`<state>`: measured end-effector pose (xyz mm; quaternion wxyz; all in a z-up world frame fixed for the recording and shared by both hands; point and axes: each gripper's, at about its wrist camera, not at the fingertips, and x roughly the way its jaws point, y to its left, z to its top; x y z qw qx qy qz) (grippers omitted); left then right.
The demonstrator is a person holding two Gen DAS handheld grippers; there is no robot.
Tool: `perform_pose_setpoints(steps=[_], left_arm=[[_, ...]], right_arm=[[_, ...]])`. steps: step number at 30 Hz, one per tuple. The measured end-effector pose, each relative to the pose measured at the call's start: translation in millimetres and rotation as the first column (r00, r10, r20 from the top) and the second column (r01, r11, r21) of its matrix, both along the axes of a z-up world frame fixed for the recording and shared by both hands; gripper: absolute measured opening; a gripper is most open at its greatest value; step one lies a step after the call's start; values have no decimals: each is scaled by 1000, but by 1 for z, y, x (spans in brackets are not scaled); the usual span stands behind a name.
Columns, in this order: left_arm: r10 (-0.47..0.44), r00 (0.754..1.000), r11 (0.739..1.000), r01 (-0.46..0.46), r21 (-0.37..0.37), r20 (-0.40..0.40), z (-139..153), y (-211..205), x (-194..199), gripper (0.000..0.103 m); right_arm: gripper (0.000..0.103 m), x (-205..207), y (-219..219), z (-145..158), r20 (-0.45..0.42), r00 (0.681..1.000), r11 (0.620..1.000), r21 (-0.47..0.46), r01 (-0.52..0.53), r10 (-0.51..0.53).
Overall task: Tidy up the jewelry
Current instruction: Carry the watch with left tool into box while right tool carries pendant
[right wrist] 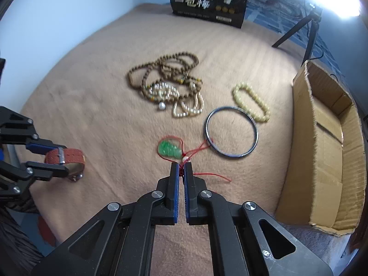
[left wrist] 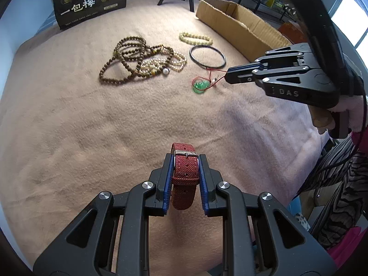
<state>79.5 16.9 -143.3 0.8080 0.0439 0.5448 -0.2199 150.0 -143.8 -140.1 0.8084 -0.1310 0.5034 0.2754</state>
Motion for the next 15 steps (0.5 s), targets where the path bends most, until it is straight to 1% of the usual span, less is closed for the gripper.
perform_pose_setpoints(steps=[11,15], left_arm=[[53,996,997,-49,-53,73,34,6,11,20],[72,992,995,-64,-74,103,47,6,16,20]], right_arm=[[2,3,-10,54,69,996,991,125,52,-61],[2,0,-15,69,94,993,986,156,57,-73]])
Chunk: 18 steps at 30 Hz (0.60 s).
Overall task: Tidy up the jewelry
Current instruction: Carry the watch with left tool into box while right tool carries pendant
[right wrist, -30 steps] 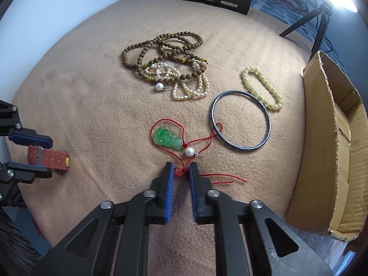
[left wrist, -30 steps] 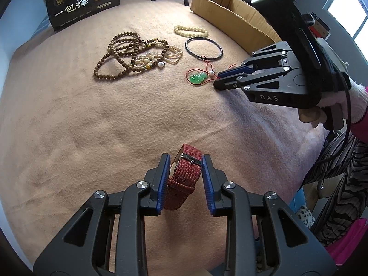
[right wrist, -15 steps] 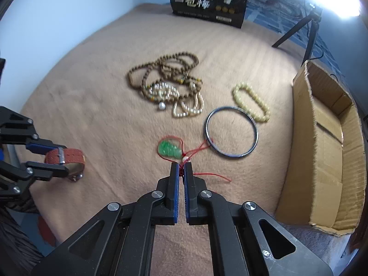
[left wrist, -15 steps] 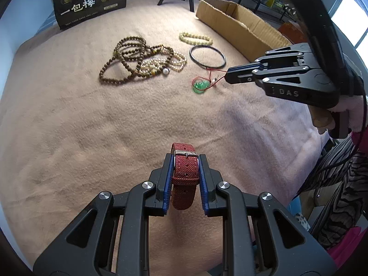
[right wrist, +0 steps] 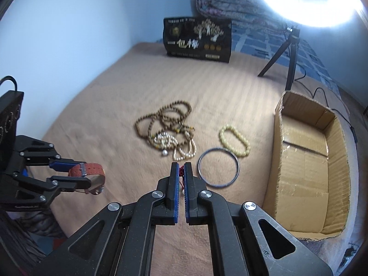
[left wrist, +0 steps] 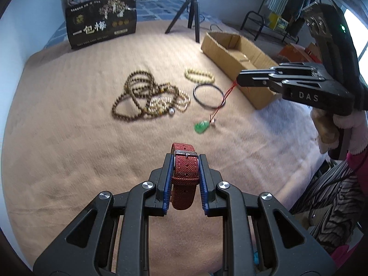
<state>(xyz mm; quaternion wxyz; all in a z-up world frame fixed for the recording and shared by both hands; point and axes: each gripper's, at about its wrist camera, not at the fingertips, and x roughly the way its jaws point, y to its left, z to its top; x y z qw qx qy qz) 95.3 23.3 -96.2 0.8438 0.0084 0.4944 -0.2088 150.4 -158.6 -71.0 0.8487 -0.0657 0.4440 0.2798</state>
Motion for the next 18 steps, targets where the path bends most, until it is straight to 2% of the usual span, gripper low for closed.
perform_pose_setpoints(steps=[12,18], left_arm=[[34,998,999,-31,-45,58,27,-6,12,20],[25,996,998,-20,-62,85,39,-22,18,20]], right_arm=[[2,-2,-11,37,66,997,997,73,25,-30],[2,6,-29,56,99,992,992,106,73,-84]])
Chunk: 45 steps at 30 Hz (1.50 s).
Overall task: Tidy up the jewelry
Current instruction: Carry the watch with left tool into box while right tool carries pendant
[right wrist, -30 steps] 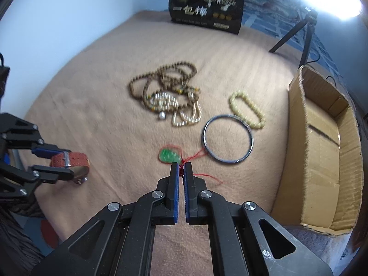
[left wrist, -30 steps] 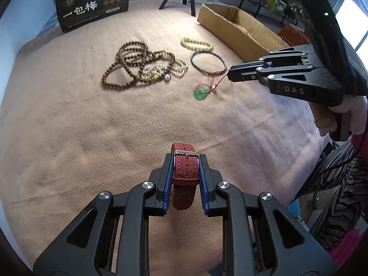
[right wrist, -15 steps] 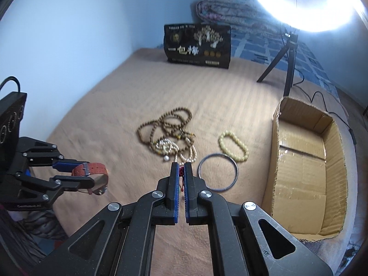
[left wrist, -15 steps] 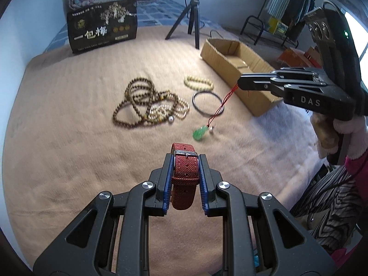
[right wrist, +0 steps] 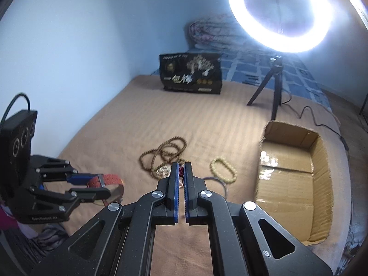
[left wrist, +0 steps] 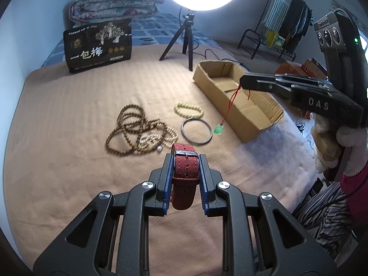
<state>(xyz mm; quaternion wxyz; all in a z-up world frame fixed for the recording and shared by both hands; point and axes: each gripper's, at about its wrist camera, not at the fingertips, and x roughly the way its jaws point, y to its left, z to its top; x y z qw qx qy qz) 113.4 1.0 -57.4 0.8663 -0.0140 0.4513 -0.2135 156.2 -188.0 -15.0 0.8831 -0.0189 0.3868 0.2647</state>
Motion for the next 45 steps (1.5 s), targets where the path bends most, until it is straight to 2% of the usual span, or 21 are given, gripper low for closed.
perform_pose_setpoints(steps=[11,21,33,45], left_arm=[[-38,999,999,39,-35,36,17,-42,22,20],[-84,996,994,87,-66,41,21,-93,48,20],[-135,989,986,141,-92,68,15,-157,78,20],[-177,984,983,178,-55,26,-22,-200,104,20]], right_arm=[[2,21,-58,32,75,987,989,44,140,-143],[2,34,-116,34,91,953,957,42,286,-289],[2,48,-163,4,23,925,925,-8,380,-380],[2,62,-176,-35,-56,915,915,-85,395,-400]])
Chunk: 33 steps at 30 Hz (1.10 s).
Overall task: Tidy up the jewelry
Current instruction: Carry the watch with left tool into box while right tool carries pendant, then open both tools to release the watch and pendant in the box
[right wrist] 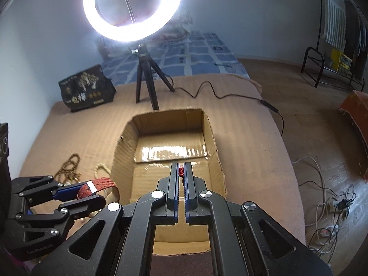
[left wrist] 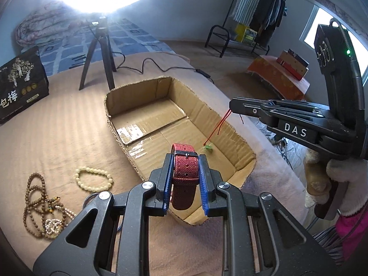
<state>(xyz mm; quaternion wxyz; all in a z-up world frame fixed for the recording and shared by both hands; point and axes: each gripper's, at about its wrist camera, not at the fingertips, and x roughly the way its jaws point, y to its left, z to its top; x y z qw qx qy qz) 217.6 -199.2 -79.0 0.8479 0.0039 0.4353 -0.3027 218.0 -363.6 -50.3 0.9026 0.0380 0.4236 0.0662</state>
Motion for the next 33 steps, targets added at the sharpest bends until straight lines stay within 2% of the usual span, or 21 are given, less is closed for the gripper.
perform_pose_setpoints(steps=[11,13,14,15,16,17,18,20,26,33], left_arm=[[-4,999,1000,5,16,-47,-25,-12,12,20],[-2,998,1000,3,9,-56,-26,-12,14,36],[2,998,1000,-2,1,-58,-25,-11,14,51],[5,998,1000,-6,-9,-57,-24,-10,14,56],[8,999,1000,-8,-13,-48,-22,-9,12,57],[10,999,1000,-10,-4,-40,-21,-9,12,57],[12,999,1000,-12,0,-37,-20,-8,11,57],[14,999,1000,-14,6,-36,-20,-7,9,57],[8,1000,999,-7,38,-7,-16,-4,4,57],[7,1000,998,-8,55,24,-9,2,-3,57]], right_arm=[[2,4,-5,-12,-38,999,1000,-12,20,-20],[2,4,-6,-12,-39,999,1000,-8,21,-22],[2,3,-7,-12,-36,999,1000,-5,23,-23],[3,3,-8,-12,-36,999,1000,-3,25,-25],[5,4,-8,-12,-38,999,1000,-6,29,-30],[17,3,-9,-12,-39,999,999,-10,37,-37],[37,3,-10,-11,-38,998,999,-12,48,-48],[60,1,-12,-8,-20,997,998,-9,69,-69],[62,-1,-16,-1,-2,994,994,-2,107,-107],[62,-3,-8,4,9,994,995,-1,104,-104]])
